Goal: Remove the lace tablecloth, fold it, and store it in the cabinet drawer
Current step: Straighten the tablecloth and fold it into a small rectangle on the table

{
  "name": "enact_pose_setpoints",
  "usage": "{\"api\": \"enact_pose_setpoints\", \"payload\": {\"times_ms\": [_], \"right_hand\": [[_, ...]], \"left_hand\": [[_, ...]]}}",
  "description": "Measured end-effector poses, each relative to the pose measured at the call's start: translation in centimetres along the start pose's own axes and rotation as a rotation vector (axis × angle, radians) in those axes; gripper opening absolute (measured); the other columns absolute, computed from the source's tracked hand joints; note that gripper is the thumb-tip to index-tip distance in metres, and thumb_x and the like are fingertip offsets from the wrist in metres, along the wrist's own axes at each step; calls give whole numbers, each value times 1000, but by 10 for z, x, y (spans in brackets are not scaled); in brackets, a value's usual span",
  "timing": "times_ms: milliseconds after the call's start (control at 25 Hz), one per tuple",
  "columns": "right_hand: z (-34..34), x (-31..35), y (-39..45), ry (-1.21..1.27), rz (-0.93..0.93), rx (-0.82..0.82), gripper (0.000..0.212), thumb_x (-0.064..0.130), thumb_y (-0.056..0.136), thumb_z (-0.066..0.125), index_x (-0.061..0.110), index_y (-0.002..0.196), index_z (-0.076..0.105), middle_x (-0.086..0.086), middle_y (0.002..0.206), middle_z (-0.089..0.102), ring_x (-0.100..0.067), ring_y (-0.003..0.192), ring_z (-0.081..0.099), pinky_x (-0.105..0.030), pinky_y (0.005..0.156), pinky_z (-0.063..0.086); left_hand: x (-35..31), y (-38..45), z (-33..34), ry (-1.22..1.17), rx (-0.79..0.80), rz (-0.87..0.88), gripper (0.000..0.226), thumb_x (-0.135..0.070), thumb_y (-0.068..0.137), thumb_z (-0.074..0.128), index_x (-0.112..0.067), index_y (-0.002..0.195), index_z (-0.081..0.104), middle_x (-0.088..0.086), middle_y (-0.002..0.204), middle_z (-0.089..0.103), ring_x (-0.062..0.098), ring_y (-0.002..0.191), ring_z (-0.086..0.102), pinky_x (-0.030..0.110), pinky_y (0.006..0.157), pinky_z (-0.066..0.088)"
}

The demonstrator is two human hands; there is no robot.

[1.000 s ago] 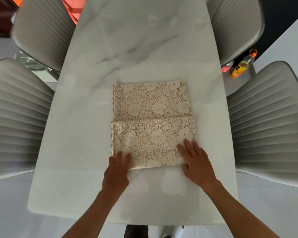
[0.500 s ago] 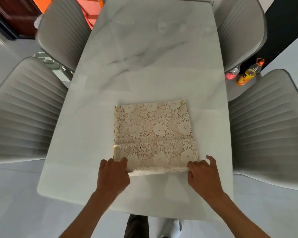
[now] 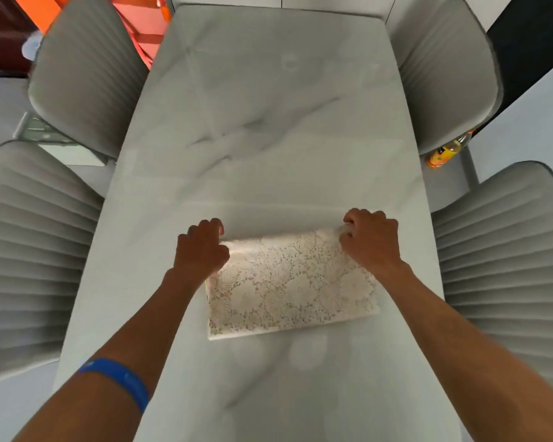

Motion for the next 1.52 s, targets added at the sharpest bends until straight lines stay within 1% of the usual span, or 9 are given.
{"api": "enact_pose_setpoints", "payload": {"times_ms": [200, 400, 520, 680, 880, 1040, 1160, 1320, 1520], "right_hand": [[81, -49, -50, 316, 510, 83, 62, 52, 79, 64, 17, 127, 46, -9, 124, 52, -33, 114, 51, -48, 93, 45], [74, -59, -66, 961, 659, 209, 18, 22, 77, 75, 14, 91, 70, -5, 90, 73, -22, 78, 70, -41, 68, 61], [36, -35, -77, 1091, 423, 127, 15, 13, 80, 72, 15, 75, 58, -7, 77, 67, -17, 68, 63, -31, 57, 51], [-84, 19, -96, 705, -161, -278, 18, 22, 84, 65, 24, 77, 48, 10, 67, 56, -7, 55, 47, -19, 50, 37], [-180, 76, -152, 171, -800, -758, 27, -5, 73, 63, 16, 88, 60, 3, 91, 69, -25, 71, 58, -38, 59, 45], [-110, 56, -184, 77, -832, -715, 19, -1, 82, 68, 16, 86, 60, 0, 97, 69, -27, 76, 60, -39, 67, 46], [1, 33, -219, -60, -779, -369, 25, 6, 70, 77, 21, 87, 66, 3, 94, 68, -23, 79, 63, -35, 77, 41], [97, -8, -268, -65, -618, 28, 39, 19, 50, 82, 31, 86, 71, 12, 95, 69, -13, 95, 69, -32, 89, 41], [83, -30, -228, 306, -241, -1, 16, 14, 82, 65, 19, 97, 64, 5, 105, 61, -19, 90, 61, -31, 77, 48]], "left_hand": [[-8, -10, 67, 249, 49, 221, 61, -48, 95, 33, -25, 151, 26, 9, 154, 29, 32, 138, 29, 42, 94, 48], [-16, -4, 47, 247, 147, 154, 60, -36, 90, 56, -28, 144, 31, 5, 149, 31, 29, 134, 33, 43, 98, 43], [-52, -33, 27, 170, 86, 64, 48, -36, 90, 54, -24, 135, 44, 5, 139, 47, 28, 126, 44, 42, 101, 39], [-107, -78, -29, -1237, 334, -376, 59, -67, 87, 49, -16, 116, 60, 10, 101, 75, 28, 90, 72, 36, 77, 54], [-133, -104, -121, -1783, 455, -43, 73, -68, 86, 49, -8, 125, 62, 18, 125, 66, 34, 114, 63, 45, 94, 48], [-108, -119, -54, -1602, 235, -205, 56, -8, 79, 73, -6, 132, 53, 18, 113, 71, 36, 98, 70, 46, 78, 59], [-80, -153, 43, -1300, 149, -454, 66, 6, 76, 68, -14, 136, 48, 11, 108, 67, 29, 91, 69, 42, 77, 60], [-40, -208, 143, -562, 79, -405, 49, -10, 81, 64, -14, 128, 50, 13, 116, 53, 35, 110, 54, 43, 93, 47], [-53, -205, 128, -637, -172, -374, 37, -39, 85, 64, -24, 115, 50, 3, 111, 55, 27, 103, 53, 40, 80, 47]]}}
Point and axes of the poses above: each hand's wrist, its own y-axis towards the middle knuckle, its own z-axis out of the palm, x = y × z, the point moved 6 cm from there along y, towards the middle knuckle
